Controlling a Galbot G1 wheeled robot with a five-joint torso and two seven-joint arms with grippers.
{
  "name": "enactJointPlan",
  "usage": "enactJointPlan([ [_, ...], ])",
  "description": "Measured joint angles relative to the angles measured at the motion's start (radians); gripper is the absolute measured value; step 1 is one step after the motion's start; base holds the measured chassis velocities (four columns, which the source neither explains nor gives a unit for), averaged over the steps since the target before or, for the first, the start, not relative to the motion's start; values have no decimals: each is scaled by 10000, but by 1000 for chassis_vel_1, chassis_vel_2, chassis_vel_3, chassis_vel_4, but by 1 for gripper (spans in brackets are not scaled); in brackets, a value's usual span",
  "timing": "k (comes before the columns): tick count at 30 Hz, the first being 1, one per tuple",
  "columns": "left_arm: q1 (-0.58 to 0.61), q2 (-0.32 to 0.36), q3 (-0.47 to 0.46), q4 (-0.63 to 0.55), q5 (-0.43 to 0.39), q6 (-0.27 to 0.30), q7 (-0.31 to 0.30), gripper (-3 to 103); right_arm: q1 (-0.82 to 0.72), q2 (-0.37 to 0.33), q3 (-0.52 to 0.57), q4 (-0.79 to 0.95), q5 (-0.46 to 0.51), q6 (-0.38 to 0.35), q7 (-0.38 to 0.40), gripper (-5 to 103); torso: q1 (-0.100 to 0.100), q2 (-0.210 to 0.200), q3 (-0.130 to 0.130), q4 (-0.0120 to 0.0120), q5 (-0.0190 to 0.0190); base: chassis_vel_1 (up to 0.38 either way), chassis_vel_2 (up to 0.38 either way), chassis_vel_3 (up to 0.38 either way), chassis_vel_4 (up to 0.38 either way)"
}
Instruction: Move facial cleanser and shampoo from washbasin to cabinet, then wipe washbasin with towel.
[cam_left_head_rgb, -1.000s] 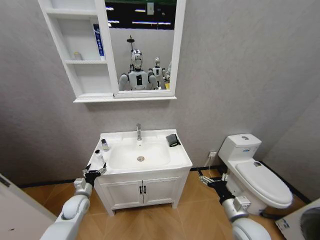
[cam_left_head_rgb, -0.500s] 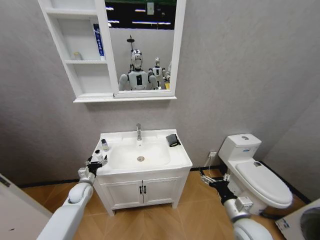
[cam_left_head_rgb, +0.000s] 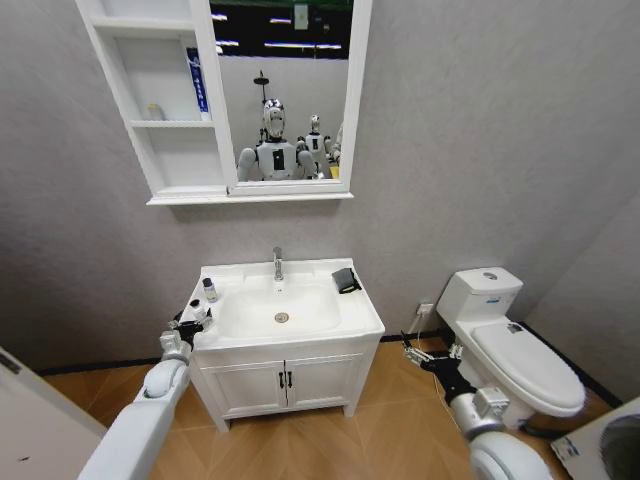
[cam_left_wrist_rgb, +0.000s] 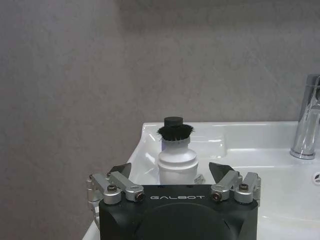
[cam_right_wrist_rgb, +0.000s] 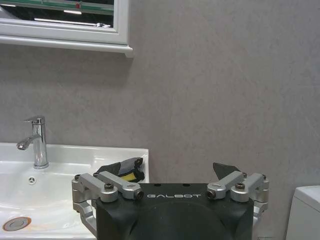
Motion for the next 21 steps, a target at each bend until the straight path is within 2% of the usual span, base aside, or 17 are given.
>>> enactJointPlan([
  [1,-43,-28,20,11,-17,-71,89,80,-40,4,12,20,5,0,12,100,0,0,0,-1,0,0,0,0,0],
  [2,-43,-28,20,11,-17,-71,89,80,-40,4,12,20,5,0,12,100,0,0,0,-1,0,0,0,0,0],
  [4,-49,-69,31,42,56,-120,141,70,-91,37,11,50,7,0,23,100,0,0,0,-2,0,0,0,0,0],
  [5,-49,-69,31,42,56,-120,141,70,-91,37,11,50,7,0,23,100,0,0,0,-2,0,0,0,0,0],
  [7,28,-101,0,110,301,-255,276,58,-93,51,-5,52,6,4,28,100,0,0,0,-1,0,0,0,0,0],
  [9,62,-109,-17,111,322,-272,289,58,-90,51,-10,52,7,4,34,100,-1,0,0,0,0,0,0,0,0],
  [11,184,-138,-110,109,356,-335,336,47,-72,29,-26,51,14,4,46,100,0,0,0,0,0,0,0,0,0],
  [12,184,-138,-110,109,356,-335,336,47,-72,29,-26,51,14,4,46,100,0,0,0,0,0,0,0,0,0],
  [14,228,-146,-198,98,358,-352,376,37,-106,25,-41,86,14,5,70,100,0,0,0,0,1,0,0,0,0],
  [21,218,-148,-289,23,305,-394,393,34,-318,51,-37,237,6,5,78,100,0,0,0,0,-2,0,0,0,0],
])
